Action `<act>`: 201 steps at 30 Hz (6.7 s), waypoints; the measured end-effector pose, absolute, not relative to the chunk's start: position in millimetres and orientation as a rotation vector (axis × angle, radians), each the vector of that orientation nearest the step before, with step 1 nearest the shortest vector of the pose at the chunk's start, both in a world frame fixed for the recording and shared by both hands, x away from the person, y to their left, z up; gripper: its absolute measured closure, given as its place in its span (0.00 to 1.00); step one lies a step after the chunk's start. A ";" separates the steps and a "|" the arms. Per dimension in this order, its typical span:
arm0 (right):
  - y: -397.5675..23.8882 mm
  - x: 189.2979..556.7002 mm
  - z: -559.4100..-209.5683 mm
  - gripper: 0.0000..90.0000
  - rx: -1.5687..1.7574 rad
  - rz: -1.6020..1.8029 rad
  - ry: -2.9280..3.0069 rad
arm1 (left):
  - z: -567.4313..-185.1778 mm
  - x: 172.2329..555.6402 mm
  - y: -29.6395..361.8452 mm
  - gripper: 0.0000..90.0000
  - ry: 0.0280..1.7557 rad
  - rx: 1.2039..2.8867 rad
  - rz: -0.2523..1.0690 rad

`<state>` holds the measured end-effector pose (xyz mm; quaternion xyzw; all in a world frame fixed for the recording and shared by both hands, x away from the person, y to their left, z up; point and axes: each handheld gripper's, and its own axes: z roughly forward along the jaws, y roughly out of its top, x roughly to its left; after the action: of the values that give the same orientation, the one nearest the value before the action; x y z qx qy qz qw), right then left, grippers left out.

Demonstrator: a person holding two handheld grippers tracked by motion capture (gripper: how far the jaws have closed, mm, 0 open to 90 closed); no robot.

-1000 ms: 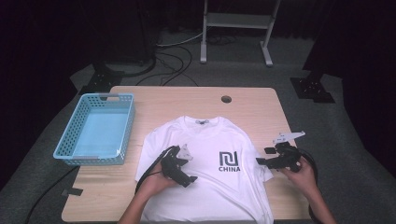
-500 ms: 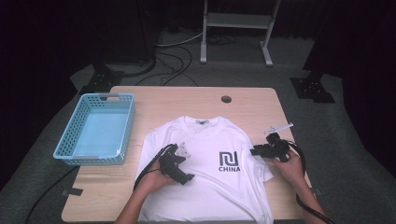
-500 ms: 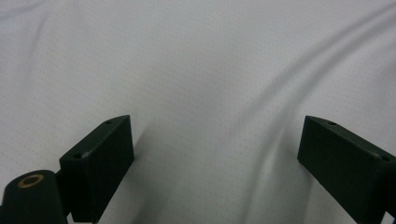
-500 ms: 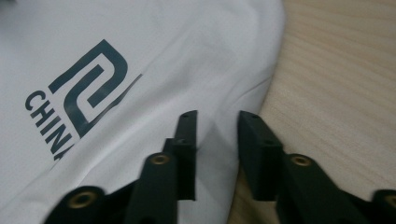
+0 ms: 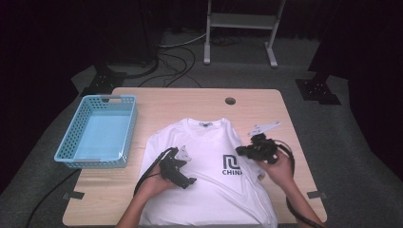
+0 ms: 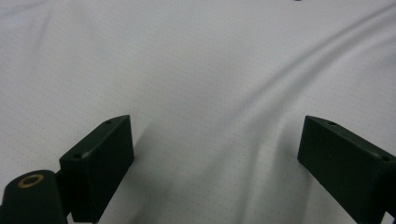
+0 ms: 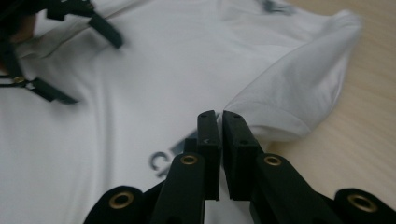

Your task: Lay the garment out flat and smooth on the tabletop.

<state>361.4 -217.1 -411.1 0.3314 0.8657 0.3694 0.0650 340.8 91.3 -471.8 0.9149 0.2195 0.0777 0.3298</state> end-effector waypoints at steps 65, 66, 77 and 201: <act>-236.5 359.3 -447.5 0.81 0.971 0.882 2.828 | -473.7 342.6 95.7 0.10 0.579 2.361 0.195; -234.8 358.3 -450.6 0.81 0.965 0.869 2.840 | -473.7 342.6 95.8 0.10 0.581 2.361 0.194; -239.2 350.5 -451.9 0.98 0.927 0.772 2.842 | -473.7 344.5 95.5 0.10 0.587 2.359 0.195; -306.6 336.0 -457.6 0.24 0.903 0.808 2.687 | -465.9 358.6 96.5 0.08 0.675 2.459 0.246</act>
<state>336.0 -306.6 -457.6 0.3048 0.9073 0.2730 0.0967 358.6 96.5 -465.9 0.9198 0.2525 0.0920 0.2860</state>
